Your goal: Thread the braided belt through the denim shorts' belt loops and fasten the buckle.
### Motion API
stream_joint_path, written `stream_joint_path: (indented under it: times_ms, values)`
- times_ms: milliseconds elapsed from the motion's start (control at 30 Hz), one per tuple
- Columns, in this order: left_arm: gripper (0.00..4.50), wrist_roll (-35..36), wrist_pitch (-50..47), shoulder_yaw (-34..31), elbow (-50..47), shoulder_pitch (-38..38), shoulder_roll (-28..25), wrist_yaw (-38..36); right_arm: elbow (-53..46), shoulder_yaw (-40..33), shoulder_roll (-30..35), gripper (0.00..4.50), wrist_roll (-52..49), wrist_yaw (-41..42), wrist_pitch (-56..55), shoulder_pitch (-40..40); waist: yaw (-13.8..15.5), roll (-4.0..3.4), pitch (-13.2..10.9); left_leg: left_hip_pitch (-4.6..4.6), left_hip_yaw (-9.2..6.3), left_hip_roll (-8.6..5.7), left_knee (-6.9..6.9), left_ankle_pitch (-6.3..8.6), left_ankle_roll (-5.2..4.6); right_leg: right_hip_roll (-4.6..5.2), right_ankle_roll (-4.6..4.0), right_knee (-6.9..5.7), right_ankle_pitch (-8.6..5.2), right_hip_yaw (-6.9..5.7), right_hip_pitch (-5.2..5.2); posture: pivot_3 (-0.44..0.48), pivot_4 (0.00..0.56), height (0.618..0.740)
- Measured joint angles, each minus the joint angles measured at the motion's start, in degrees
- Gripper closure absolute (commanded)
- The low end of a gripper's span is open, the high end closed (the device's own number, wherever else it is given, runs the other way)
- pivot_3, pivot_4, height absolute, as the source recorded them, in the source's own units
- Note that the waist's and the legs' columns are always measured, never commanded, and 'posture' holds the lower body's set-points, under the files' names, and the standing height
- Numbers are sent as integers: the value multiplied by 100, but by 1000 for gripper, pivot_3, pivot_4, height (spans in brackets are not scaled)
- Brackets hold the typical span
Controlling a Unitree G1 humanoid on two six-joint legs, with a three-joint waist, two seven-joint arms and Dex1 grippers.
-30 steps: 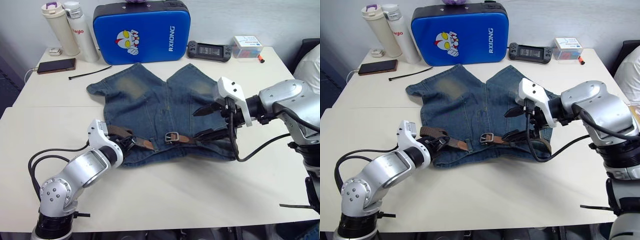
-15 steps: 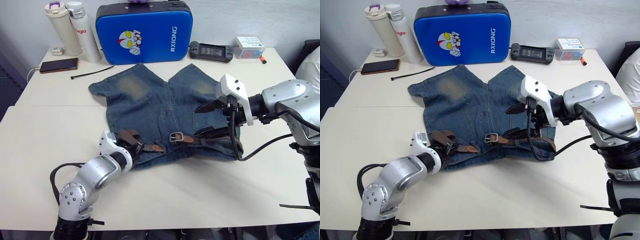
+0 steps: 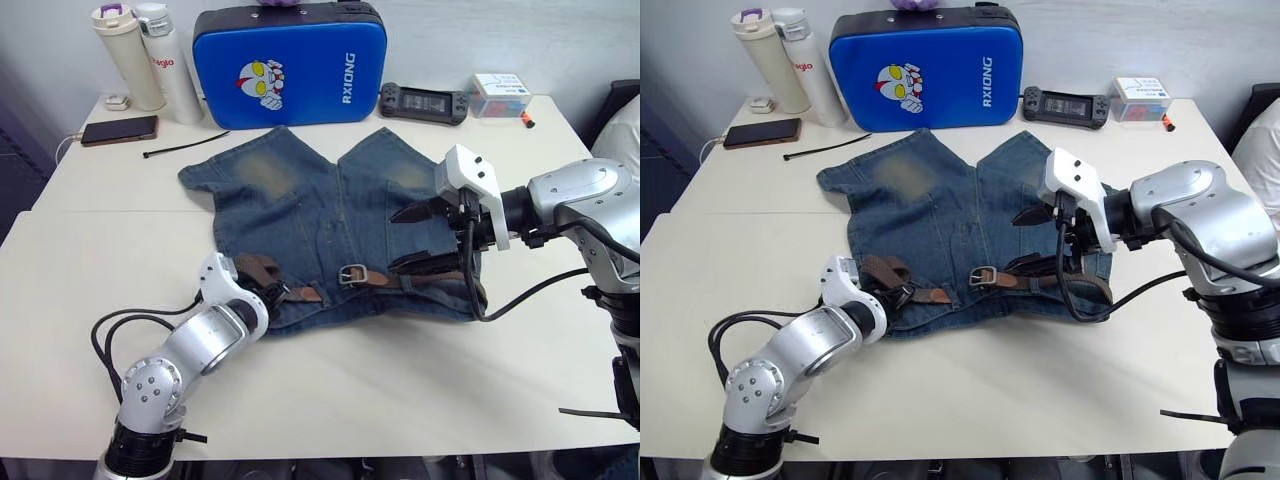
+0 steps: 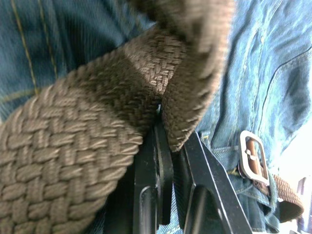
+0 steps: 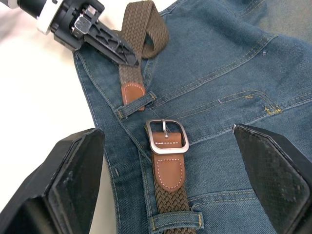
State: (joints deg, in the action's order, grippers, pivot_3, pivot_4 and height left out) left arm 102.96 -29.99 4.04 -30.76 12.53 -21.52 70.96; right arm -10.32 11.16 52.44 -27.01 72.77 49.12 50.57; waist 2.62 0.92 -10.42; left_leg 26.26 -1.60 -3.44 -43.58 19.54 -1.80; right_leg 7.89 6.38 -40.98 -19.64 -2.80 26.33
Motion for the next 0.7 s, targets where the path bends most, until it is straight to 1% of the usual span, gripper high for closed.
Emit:
stream_joint_path:
  times_ms: [200, 433, 600, 700]
  values:
    - [4500, -241, 21, 82, -39, 34, 129, 143, 0, 3, -84, 45, -10, -59, 106, 61, 7, 0, 0, 0, 0, 0, 0, 0, 0, 0, 0, 0, 0, 0, 0, 0, 150, 664]
    - [4500, -606, 56, 140, 62, 39, 563, -21, 2, 31, -90, 45, 1, -46, 139, 208, 59, 0, 0, 0, 0, -4, -3, -1, -2, 1, 0, 4, 0, 0, -6, 0, 150, 664]
    - [4500, -721, -135, 238, 303, 269, 724, -138, 2, 97, -122, 45, 0, -50, 231, 266, 78, 0, 0, 1, -1, -7, -5, -2, -3, 3, 1, 4, 1, 0, -8, 0, 150, 664]
    - [4500, -749, -341, 325, 442, 417, 687, -148, 2, 148, -142, 45, 0, -65, 265, 267, 80, 0, 0, 1, -1, -8, -4, -2, -4, 3, 1, 3, 1, 0, -7, 0, 150, 664]
